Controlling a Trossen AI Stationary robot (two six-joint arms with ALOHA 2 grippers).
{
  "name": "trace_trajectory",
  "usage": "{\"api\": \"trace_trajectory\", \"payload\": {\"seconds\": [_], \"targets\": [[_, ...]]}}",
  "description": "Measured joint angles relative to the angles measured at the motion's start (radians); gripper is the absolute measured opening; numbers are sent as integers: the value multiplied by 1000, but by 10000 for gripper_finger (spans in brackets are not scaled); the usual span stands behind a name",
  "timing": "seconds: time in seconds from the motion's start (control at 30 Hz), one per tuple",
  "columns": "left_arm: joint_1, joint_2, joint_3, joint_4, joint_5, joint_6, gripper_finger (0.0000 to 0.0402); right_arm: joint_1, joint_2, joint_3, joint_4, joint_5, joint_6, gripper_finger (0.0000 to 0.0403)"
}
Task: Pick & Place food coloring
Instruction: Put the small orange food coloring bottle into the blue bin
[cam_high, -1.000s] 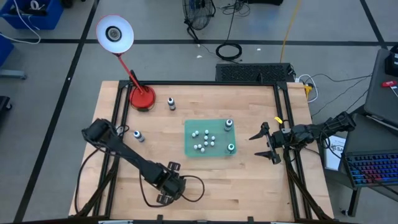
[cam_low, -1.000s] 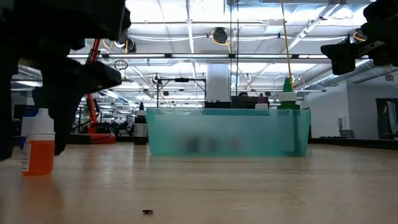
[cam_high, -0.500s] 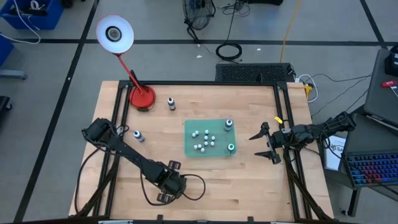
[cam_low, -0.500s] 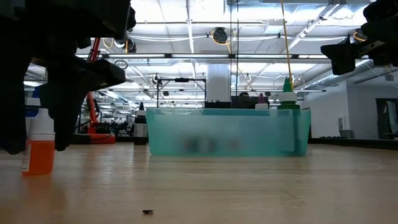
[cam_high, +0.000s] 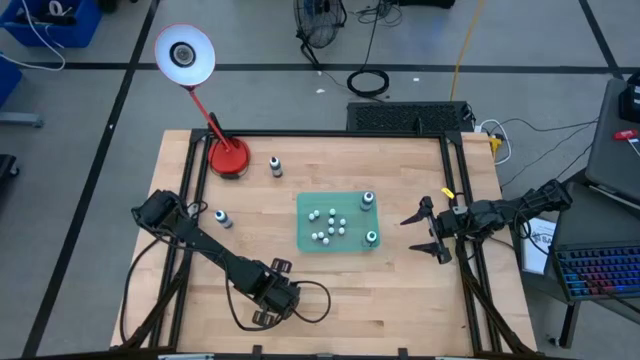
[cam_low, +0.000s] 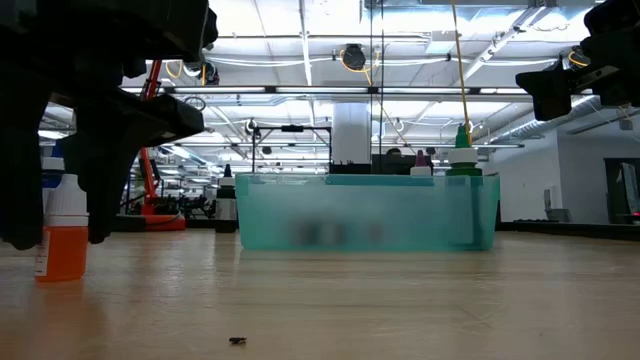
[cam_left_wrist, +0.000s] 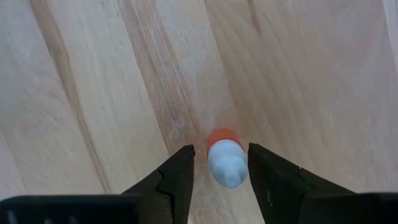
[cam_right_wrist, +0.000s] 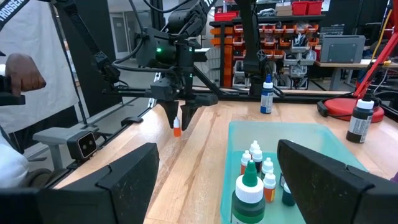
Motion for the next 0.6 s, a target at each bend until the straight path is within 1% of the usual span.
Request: {"api": "trace_trajectory", "payload": {"seconds": [0.17, 0.4, 0.43, 0.53, 0.6], "targets": [[5, 0, 0, 3, 0, 2, 129, 0, 0, 0, 0, 0, 0, 313], [16, -1, 0, 23, -3, 40, 69, 0, 0, 0, 0, 0, 0, 313], [18, -7, 1, 14, -5, 50, 68, 0, 0, 0, 0, 0, 0, 313], [36, -33, 52, -90, -40, 81, 68, 0, 0, 0, 0, 0, 0, 313], [53, -49, 119, -197, -113, 103, 68, 0, 0, 0, 0, 0, 0, 313]]}}
